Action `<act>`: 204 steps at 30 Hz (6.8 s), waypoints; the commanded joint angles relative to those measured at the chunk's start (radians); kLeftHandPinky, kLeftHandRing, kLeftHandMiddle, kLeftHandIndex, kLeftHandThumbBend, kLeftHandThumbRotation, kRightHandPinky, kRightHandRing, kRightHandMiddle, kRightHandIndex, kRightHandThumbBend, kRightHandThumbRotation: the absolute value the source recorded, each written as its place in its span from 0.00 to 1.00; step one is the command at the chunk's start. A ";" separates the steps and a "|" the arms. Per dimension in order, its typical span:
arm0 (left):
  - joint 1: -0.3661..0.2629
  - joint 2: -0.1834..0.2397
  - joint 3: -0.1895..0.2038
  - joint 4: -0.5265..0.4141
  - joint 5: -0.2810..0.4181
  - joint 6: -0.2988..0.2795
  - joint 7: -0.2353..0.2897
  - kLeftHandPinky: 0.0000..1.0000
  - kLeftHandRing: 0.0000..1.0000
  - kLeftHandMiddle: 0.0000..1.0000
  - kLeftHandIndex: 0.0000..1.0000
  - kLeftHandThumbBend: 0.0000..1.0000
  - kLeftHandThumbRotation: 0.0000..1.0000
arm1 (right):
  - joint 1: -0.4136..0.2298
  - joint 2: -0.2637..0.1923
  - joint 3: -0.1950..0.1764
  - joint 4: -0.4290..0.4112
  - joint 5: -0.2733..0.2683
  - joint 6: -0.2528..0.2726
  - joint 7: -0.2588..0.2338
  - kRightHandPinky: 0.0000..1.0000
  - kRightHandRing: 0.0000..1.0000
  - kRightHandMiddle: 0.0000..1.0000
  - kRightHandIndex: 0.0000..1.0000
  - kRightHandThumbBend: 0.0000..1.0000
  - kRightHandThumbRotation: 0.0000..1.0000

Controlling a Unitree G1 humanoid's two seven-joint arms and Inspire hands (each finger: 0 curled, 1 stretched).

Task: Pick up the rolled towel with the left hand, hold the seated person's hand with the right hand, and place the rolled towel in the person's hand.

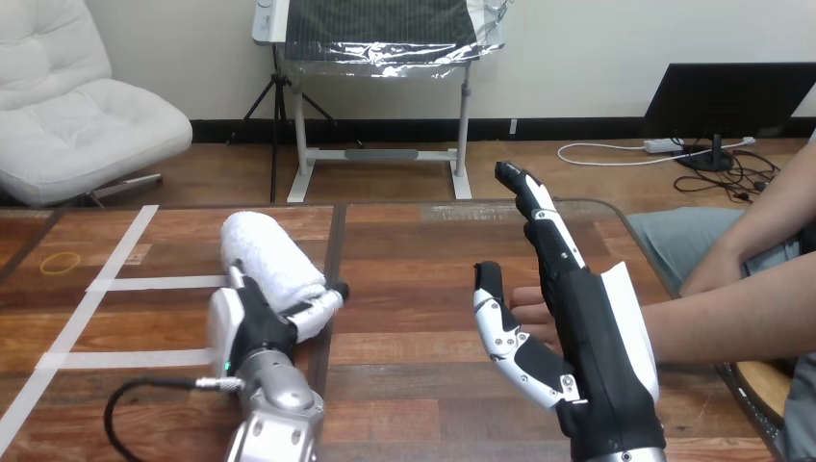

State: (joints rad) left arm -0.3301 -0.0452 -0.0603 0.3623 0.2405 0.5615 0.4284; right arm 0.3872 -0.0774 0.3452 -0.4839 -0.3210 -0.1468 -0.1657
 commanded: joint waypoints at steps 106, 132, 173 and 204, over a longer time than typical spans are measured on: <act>0.153 0.548 -0.181 -0.341 0.268 -0.556 -0.410 0.71 0.78 0.81 0.81 0.69 0.21 | -0.023 0.032 0.000 -0.045 -0.005 0.023 0.017 1.00 1.00 1.00 0.95 0.00 0.00; 0.246 0.741 -0.005 -0.412 0.220 -0.841 -0.523 0.79 0.85 0.84 0.84 0.71 0.18 | -0.037 0.032 0.003 -0.033 -0.007 0.025 0.019 1.00 1.00 1.00 0.95 0.00 0.00; -0.010 0.771 -0.097 -0.142 0.548 -0.956 -0.491 0.97 0.96 0.95 0.93 0.79 0.18 | -0.054 0.026 -0.014 -0.025 0.005 0.034 0.042 1.00 1.00 1.00 0.95 0.00 0.00; -0.348 0.693 -0.313 0.190 0.717 -0.990 -0.489 0.94 0.94 0.94 0.92 0.89 0.16 | -0.056 0.023 -0.019 -0.022 0.004 0.031 0.048 1.00 1.00 1.00 0.95 0.00 0.00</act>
State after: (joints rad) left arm -0.5269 0.6803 -0.3393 0.4837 0.9342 -0.4251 -0.1106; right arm 0.3888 -0.0781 0.3423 -0.4941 -0.3167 -0.1082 -0.1211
